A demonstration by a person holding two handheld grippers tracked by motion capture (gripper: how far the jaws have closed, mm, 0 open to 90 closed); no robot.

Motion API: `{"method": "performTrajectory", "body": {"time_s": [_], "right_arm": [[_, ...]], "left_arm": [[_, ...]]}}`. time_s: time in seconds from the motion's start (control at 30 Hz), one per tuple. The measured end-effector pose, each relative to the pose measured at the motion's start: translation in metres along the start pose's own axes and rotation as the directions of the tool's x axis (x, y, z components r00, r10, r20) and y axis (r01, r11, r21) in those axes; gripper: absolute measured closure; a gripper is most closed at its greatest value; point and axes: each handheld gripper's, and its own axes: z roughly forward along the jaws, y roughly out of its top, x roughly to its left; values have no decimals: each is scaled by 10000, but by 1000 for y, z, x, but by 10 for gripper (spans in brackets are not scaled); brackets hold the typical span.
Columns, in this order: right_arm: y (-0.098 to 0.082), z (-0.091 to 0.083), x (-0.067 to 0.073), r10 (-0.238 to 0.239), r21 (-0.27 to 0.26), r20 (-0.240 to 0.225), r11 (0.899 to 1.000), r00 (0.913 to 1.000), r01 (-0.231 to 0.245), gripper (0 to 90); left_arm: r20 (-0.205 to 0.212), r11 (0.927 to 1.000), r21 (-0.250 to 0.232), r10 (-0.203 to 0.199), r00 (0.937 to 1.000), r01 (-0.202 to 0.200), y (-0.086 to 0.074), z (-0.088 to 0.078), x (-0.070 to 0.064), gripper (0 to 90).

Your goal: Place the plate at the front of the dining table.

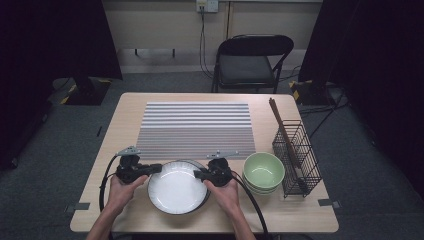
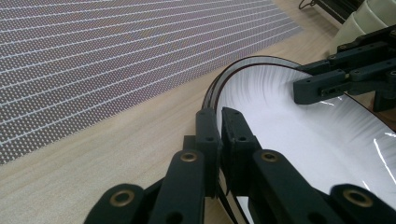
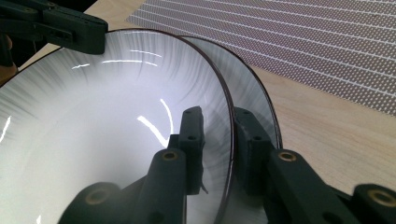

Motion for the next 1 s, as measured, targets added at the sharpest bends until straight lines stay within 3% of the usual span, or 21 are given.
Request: {"method": "performTrajectory", "body": {"time_s": [0.17, 0.23, 0.3, 0.33, 0.4, 0.47, 0.53, 0.87, 1.0], "right_arm": [[-1, -1, -4, 317, -132, -239, 9994, 9992, -320, 799], [-1, -1, -5, 366, -203, -300, 9991, 9989, -373, 803], [-1, -1, -5, 376, -227, -286, 9990, 9989, -383, 803], [-1, -1, -6, 370, -224, -285, 9990, 9989, -376, 804], [-1, -1, -6, 367, -255, -278, 9990, 9989, -375, 808], [-1, -1, -7, 491, -313, -336, 9983, 9982, -501, 812], [-2, -1, -7, 495, -324, -326, 9982, 9982, -505, 812], [2, -2, -9, 856, -725, -242, 9936, 9960, -872, 842], [5, -4, -11, 923, -1009, 44, 9907, 9957, -914, 852]], "left_arm": [[56, 9999, -50, -147, 9999, 147, -2, -1, -1, 840], [-41, 10000, 40, -20, 10000, 20, -3, -3, -2, 786], [-284, 9999, 115, -111, 9995, 114, -7, -5, -4, 660], [-82, 9997, 43, -245, 9997, 245, -10, -7, -3, 650], [-374, 9999, 32, -155, 9992, 156, -11, -9, -4, 647], [-126, 9997, 58, -241, 9996, 241, -12, -7, -5, 691], [-115, 9994, 341, -68, 9999, 72, -12, -3, -7, 733], [-447, 9993, -222, -325, 9985, 315, -5, 1, -6, 827], [-285, 9980, -365, -525, 9982, 515, -1, 4, -3, 845]]}}
